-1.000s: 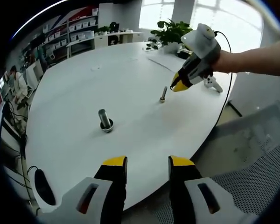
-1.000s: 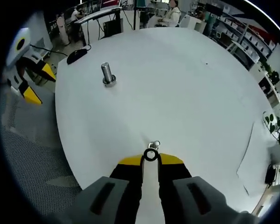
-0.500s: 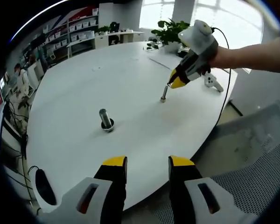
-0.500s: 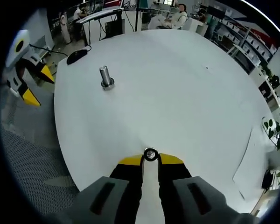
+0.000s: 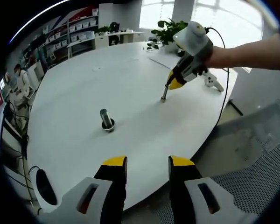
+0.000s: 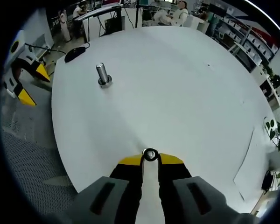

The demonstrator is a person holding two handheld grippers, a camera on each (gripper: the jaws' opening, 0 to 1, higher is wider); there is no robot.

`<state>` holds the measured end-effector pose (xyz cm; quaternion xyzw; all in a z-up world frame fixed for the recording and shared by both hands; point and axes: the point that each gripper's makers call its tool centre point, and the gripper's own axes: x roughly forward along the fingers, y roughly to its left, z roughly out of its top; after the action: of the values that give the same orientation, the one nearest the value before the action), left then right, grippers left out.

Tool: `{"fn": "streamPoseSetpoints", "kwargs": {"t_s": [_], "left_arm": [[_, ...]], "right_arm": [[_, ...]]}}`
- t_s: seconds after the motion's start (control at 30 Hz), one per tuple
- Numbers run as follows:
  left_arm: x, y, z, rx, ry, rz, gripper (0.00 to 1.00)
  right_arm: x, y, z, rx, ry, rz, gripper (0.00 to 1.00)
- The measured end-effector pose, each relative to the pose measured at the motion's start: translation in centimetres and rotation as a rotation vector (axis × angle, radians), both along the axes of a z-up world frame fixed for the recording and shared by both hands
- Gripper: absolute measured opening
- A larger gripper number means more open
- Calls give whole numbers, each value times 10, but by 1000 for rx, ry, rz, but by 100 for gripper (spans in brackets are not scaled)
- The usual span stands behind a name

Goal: Place the washer onto the threaded stud by aligning its center hole with the stud, sliding it down to the base, and recovering from edge contact or off-axis alignment until the washer reaches the visible bottom stop.

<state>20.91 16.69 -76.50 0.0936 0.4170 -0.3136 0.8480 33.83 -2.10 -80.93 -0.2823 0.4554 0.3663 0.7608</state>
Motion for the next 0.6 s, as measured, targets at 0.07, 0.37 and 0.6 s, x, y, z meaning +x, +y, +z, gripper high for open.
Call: {"fn": "streamPoseSetpoints", "kwargs": {"t_s": [0.07, 0.37, 0.6], "left_arm": [[0, 0, 0, -1, -1, 0, 33], [0, 1, -1, 3, 4, 2, 33], [-1, 2, -3, 10, 10, 1, 33]], "right_arm": [[-1, 0, -2, -5, 2, 7, 14], [1, -1, -12, -25, 21, 17, 14], [2, 0, -24, -42, 51, 34, 14]]}}
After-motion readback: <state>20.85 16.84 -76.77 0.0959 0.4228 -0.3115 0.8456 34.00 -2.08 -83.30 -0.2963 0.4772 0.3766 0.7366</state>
